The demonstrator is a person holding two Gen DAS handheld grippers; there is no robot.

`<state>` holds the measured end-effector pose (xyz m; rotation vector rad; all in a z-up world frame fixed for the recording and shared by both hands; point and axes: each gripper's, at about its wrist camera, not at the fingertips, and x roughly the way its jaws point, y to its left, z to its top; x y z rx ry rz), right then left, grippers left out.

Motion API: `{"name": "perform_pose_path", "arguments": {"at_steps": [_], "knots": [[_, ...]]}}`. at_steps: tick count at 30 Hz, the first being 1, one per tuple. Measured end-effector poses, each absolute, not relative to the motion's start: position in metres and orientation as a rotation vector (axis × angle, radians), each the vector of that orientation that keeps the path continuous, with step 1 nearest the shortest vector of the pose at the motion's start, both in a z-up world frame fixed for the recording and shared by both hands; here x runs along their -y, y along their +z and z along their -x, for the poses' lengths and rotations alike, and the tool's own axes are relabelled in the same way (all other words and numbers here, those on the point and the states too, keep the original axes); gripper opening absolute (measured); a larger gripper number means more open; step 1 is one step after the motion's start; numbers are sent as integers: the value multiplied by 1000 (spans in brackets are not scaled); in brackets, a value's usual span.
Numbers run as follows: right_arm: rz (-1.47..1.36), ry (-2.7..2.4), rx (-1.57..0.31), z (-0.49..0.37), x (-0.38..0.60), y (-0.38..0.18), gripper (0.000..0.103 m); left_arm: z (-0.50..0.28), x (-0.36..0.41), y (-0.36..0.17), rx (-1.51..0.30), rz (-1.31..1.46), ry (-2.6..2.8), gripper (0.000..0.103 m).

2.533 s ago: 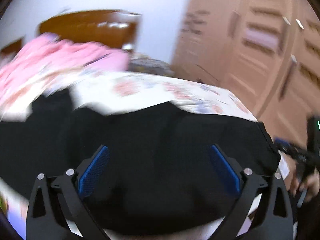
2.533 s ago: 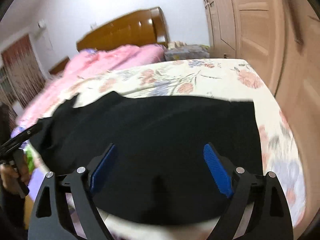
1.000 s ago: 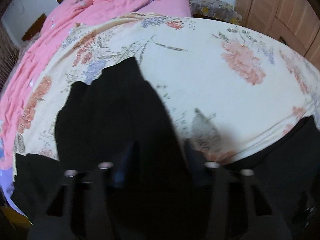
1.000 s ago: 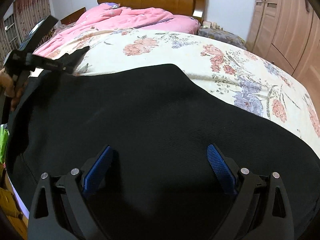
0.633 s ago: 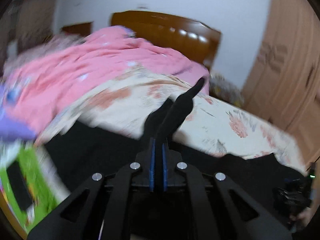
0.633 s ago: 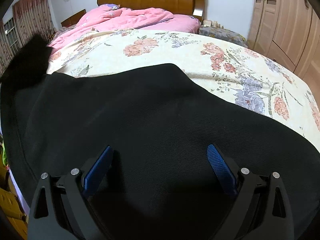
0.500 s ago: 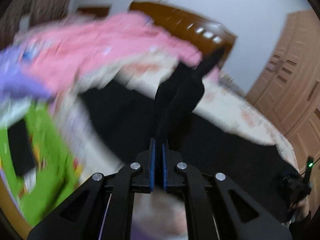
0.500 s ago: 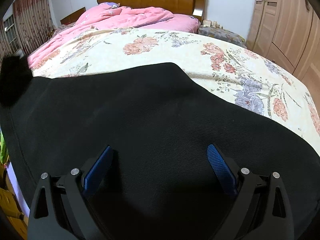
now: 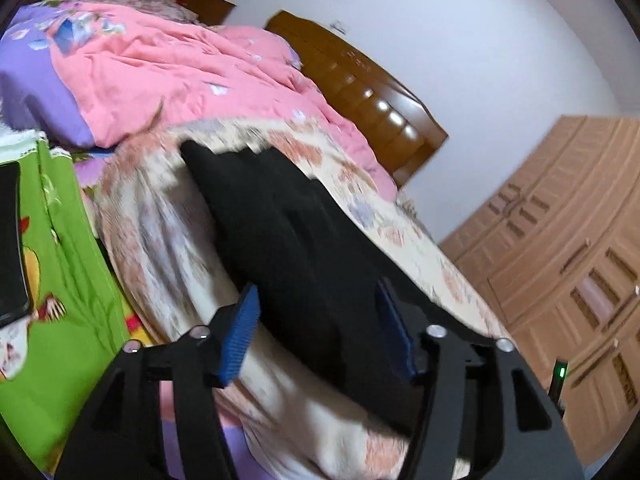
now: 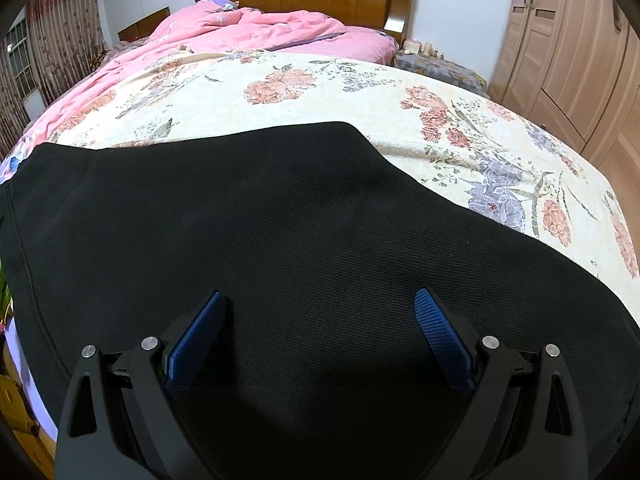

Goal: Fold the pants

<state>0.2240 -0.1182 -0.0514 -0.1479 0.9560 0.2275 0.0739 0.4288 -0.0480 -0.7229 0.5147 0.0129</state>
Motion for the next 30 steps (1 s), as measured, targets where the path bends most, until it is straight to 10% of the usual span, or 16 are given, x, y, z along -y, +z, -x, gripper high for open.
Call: {"name": "perform_pose_path", "arguments": {"at_steps": [8, 9, 10, 11, 22, 30], "knots": [[149, 227, -956, -224, 118, -51, 92, -100, -463, -38, -493, 726, 97, 51], [149, 227, -956, -224, 118, -52, 92, -104, -462, -36, -504, 711, 109, 41], [148, 228, -956, -224, 118, -52, 92, -107, -460, -33, -524, 676, 152, 7], [148, 228, -956, -224, 118, -52, 92, -109, -455, -27, -534, 630, 196, 5], [149, 227, -955, -224, 118, -51, 92, -120, -419, 46, -326, 455, -1, 5], [147, 228, -956, -224, 118, -52, 92, -134, -473, -53, -536, 651, 115, 7]]}}
